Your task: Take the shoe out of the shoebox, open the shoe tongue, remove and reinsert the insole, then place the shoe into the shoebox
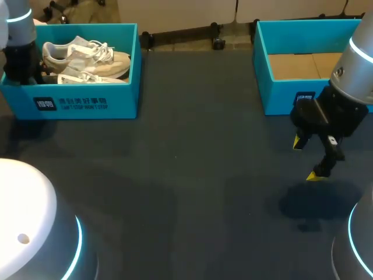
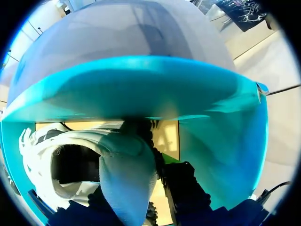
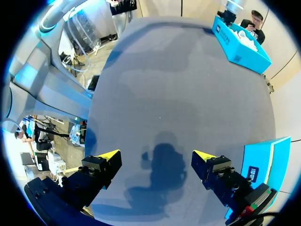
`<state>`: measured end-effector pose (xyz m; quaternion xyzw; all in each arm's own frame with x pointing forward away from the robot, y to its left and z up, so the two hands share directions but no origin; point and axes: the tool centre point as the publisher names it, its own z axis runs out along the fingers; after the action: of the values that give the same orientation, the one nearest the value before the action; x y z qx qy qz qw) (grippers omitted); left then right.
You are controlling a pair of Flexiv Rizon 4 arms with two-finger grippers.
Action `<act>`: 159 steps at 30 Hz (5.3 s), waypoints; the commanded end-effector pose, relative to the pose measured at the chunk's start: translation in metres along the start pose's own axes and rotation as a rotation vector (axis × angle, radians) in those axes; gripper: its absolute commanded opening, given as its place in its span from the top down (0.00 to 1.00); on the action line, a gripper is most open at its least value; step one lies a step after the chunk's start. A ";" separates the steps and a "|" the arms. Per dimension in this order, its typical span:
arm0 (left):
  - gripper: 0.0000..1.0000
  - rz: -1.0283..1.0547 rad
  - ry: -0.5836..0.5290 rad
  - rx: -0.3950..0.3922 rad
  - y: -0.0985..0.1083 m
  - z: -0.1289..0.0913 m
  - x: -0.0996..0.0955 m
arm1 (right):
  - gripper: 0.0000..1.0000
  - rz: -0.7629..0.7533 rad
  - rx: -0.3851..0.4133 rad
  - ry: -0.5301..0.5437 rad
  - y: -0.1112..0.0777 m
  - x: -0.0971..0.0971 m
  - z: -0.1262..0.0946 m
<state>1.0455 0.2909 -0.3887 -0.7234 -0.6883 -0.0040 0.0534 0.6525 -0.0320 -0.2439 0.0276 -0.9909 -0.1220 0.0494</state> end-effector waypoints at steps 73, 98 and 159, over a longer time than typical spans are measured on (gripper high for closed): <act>1.00 -0.029 -0.034 -0.099 -0.014 -0.202 0.044 | 0.00 0.001 0.003 0.001 0.001 -0.001 0.001; 1.00 0.033 0.005 -0.087 -0.171 -0.224 -0.004 | 0.00 0.001 0.003 0.001 0.001 -0.001 0.001; 1.00 0.211 0.054 -0.047 -0.332 -0.082 -0.305 | 0.00 0.001 0.003 0.001 0.001 -0.001 0.001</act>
<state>0.6979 0.0156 -0.2991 -0.7930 -0.6075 -0.0335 0.0324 0.6525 -0.0321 -0.2439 0.0275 -0.9909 -0.1220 0.0494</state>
